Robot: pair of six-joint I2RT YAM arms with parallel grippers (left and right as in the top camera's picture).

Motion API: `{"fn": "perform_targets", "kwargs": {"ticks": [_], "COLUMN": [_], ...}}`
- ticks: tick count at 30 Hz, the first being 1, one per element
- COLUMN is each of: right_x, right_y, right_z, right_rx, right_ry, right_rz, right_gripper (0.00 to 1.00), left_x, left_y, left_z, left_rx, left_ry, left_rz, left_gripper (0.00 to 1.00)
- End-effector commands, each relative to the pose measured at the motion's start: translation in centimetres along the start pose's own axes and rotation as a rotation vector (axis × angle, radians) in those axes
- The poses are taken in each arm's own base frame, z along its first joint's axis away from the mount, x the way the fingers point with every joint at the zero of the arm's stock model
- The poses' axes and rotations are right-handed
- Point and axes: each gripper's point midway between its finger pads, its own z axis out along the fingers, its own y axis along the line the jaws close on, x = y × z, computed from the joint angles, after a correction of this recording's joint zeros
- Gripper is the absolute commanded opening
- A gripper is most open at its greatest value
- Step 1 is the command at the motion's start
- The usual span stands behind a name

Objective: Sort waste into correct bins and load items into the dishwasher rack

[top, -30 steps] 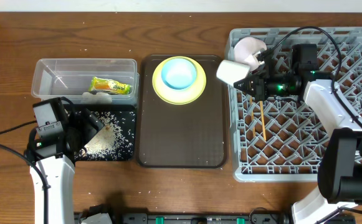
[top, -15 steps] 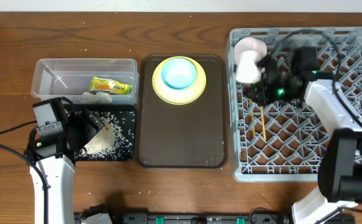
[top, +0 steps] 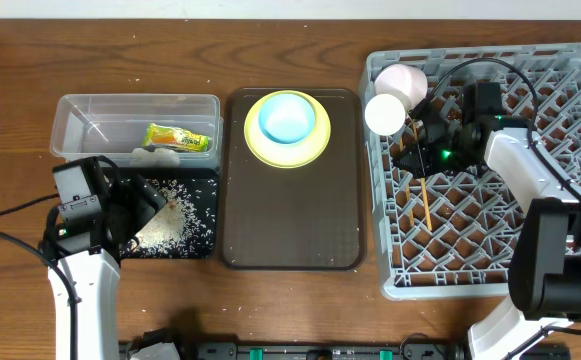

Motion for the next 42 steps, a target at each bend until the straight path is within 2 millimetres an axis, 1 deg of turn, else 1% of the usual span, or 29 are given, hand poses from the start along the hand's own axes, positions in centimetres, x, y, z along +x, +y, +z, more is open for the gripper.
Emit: {"fn": "perform_targets", "kwargs": {"ticks": [1, 8, 12, 13, 14, 16, 18, 19, 23, 27, 31, 35, 38, 42], "right_x": [-0.1, -3.7, -5.5, -5.8, -6.1, -6.4, -6.0, -5.8, -3.1, -0.6, 1.6, 3.6, 4.4, 5.2], "right_y": [-1.1, 0.8, 2.8, 3.4, 4.3, 6.0, 7.1, 7.3, 7.8, 7.9, 8.0, 7.7, 7.4, 7.1], "right_z": [-1.5, -6.6, -9.3, -9.7, -10.0, -10.2, -9.8, -9.6, -7.9, -6.2, -4.2, -2.2, -1.1, -0.6], "right_rx": [0.094, 0.194, 0.261, 0.274, 0.279, 0.283, 0.314, 0.333, 0.437, 0.505, 0.519, 0.515, 0.511, 0.516], "right_ry": [0.007, -0.095, -0.172, -0.185, -0.197, -0.212, -0.196, -0.183, -0.072, 0.008, 0.057, 0.092, 0.099, 0.109], "right_rz": [0.003, -0.011, -0.053, -0.069, -0.094, -0.133, -0.138, -0.131, -0.068, -0.024, -0.001, 0.006, 0.003, 0.013], "right_gripper": [0.01, 0.01, 0.02, 0.03, 0.07, 0.11, 0.14, 0.16, 0.25, 0.28, 0.28, 0.25, 0.18, 0.17], "left_x": [-0.6, -0.6, -0.6, -0.6, -0.6, -0.6, -0.6, -0.6, -0.6, -0.6, -0.6, -0.6, -0.6, -0.6], "left_y": [0.1, 0.1, 0.1, 0.1, 0.1, 0.1, 0.1, 0.1, 0.1, 0.1, 0.1, 0.1, 0.1, 0.1], "left_z": [-0.3, -0.3, -0.3, -0.3, -0.3, -0.3, -0.3, -0.3, -0.3, -0.3, -0.3, -0.3, -0.3, -0.3], "left_rx": [-0.011, -0.011, -0.011, -0.011, -0.011, -0.011, -0.011, -0.011, -0.011, -0.011, -0.011, -0.011, -0.011, -0.011], "left_ry": [-0.018, -0.018, -0.017, -0.018, -0.017, -0.017, -0.018, -0.017, -0.017, -0.017, -0.018, -0.017, -0.017, -0.018], "left_rz": [-0.009, -0.009, -0.009, -0.009, -0.009, -0.009, -0.009, -0.009, -0.009, -0.009, -0.009, -0.009, -0.009, -0.009], "left_gripper": [0.95, 0.95, 0.95, 0.95, 0.95, 0.95, 0.95, 0.95, 0.95, 0.95, 0.95, 0.95, 0.95, 0.95]}}
